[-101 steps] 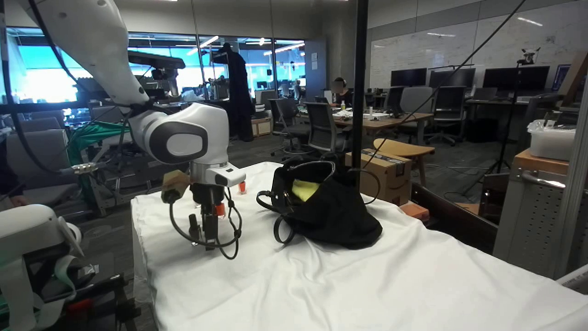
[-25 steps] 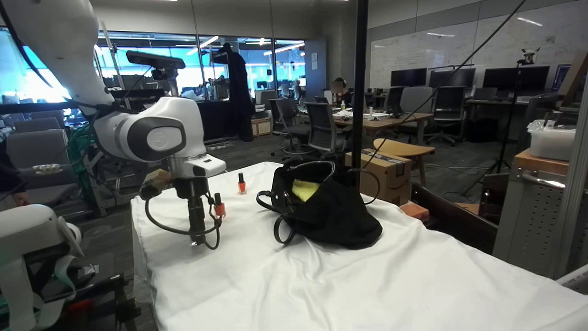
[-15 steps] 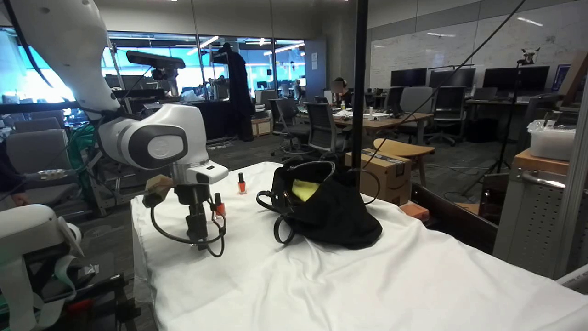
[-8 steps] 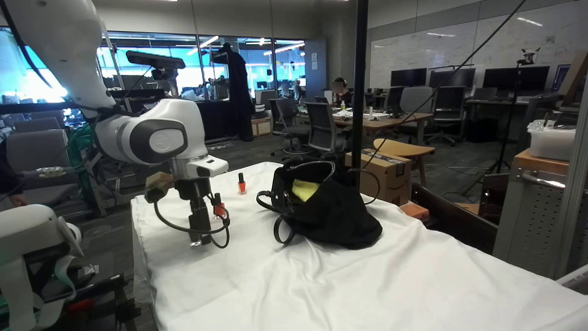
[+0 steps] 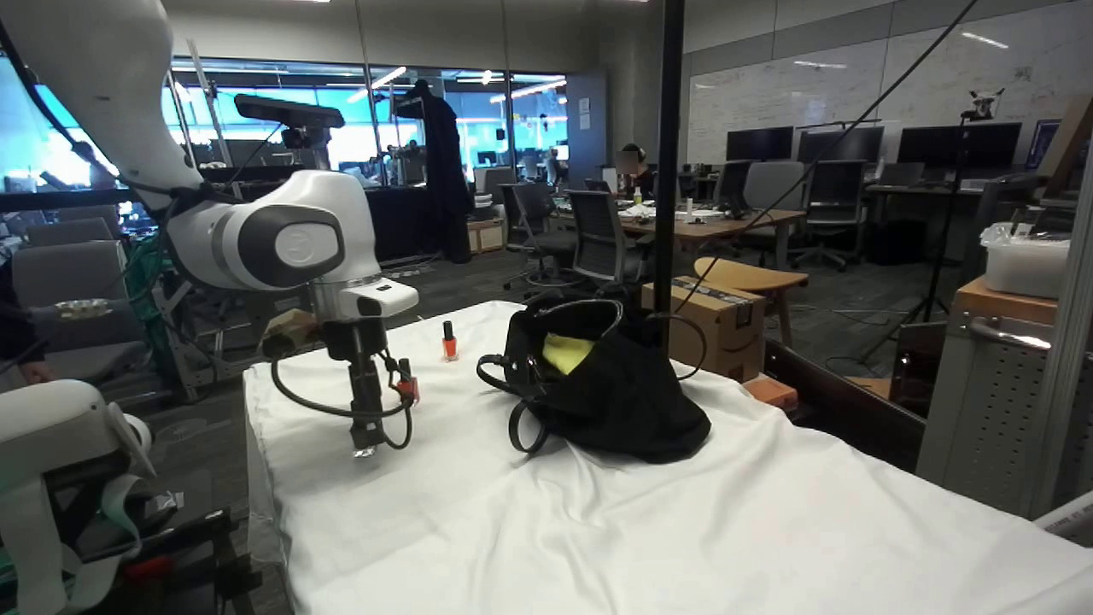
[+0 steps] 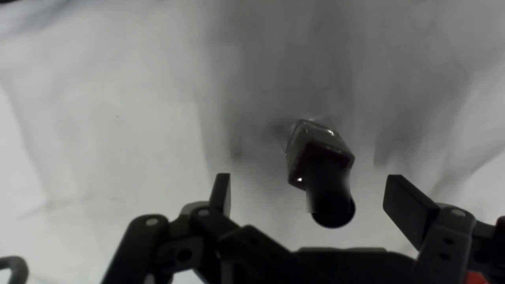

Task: Pick up the nail polish and put them in the bag

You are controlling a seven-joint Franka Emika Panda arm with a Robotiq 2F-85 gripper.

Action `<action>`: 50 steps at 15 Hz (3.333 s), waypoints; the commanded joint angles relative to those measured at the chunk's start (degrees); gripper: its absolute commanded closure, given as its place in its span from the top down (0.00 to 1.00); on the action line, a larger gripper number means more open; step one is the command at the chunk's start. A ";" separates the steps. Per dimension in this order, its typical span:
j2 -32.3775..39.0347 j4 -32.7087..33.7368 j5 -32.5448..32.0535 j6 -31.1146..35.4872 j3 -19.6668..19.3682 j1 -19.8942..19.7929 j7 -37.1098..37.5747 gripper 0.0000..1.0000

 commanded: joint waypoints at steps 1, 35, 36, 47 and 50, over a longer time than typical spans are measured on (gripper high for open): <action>-1.81 -0.01 -0.01 -2.49 0.84 0.27 2.60 1.00; 2.07 -1.18 12.24 2.68 2.21 -0.99 -12.65 1.00; 2.15 -1.04 12.09 2.44 2.13 -0.92 -12.41 1.00; 3.10 0.33 9.23 1.22 0.29 -0.67 -8.92 0.21; 3.31 1.01 9.16 0.30 -0.03 -0.70 -8.54 0.16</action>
